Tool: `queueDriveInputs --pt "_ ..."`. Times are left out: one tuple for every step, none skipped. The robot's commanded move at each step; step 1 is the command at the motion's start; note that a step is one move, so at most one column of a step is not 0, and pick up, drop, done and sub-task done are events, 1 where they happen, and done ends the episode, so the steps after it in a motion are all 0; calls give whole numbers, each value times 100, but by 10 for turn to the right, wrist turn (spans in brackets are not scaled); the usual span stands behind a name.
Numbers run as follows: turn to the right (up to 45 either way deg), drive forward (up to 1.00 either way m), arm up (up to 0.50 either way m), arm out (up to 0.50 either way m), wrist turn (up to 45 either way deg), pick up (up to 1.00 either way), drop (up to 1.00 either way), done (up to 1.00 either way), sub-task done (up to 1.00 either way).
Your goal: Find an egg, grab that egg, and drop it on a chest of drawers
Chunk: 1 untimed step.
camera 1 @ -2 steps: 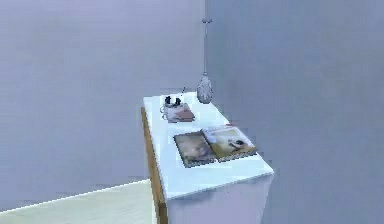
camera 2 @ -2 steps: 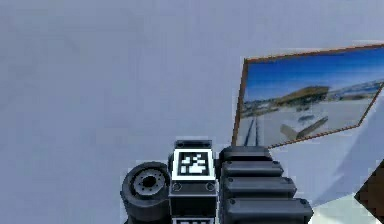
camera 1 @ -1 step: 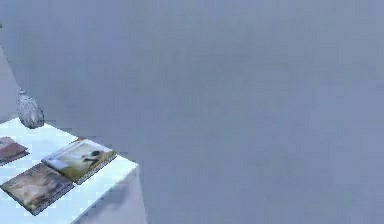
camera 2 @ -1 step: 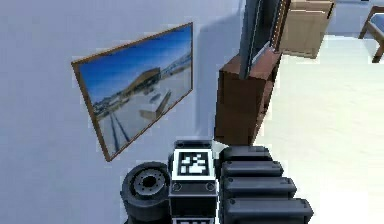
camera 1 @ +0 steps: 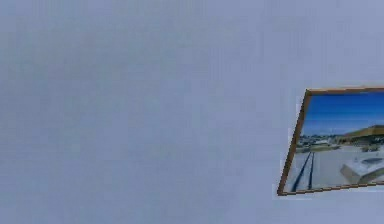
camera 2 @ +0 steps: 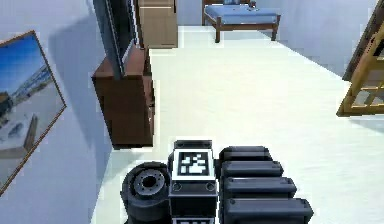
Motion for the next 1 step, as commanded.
queueDriveInputs --pt "-450 0 0 0 0 0 0 0 0"
